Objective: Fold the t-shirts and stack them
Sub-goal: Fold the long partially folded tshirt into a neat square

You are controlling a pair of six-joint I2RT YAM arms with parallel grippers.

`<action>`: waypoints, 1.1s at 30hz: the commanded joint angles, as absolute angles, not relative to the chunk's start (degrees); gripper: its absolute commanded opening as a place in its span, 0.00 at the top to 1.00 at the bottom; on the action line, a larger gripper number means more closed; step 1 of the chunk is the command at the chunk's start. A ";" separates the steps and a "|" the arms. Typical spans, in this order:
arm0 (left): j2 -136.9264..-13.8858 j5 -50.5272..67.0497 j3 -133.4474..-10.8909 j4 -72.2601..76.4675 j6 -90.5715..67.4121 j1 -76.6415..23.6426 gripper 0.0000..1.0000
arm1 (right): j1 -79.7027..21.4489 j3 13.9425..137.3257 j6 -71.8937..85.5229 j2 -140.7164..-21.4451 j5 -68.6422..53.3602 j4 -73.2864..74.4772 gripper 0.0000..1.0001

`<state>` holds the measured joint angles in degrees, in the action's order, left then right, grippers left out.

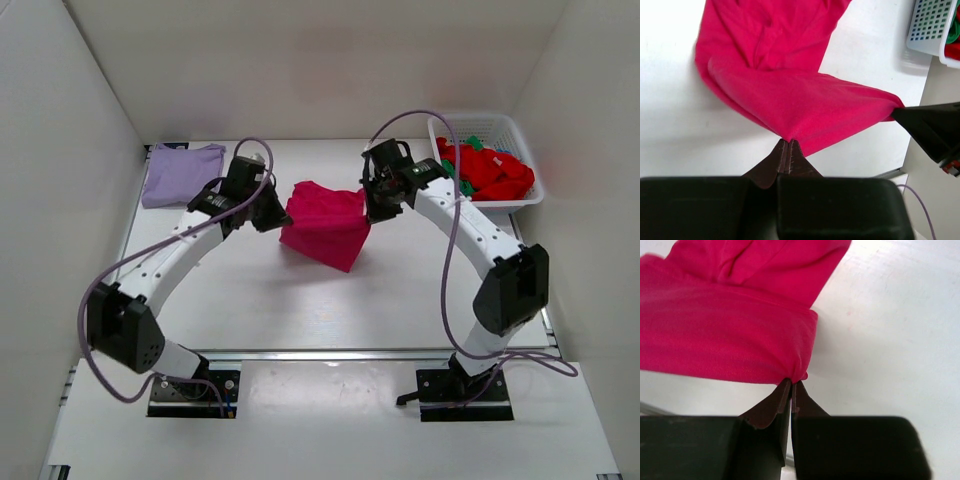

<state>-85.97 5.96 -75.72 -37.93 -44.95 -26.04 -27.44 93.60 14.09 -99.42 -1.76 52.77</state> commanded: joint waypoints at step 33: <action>-51.93 -2.11 -50.97 -46.50 -55.29 -34.90 1.00 | -41.49 75.23 23.91 -76.55 3.52 55.63 1.00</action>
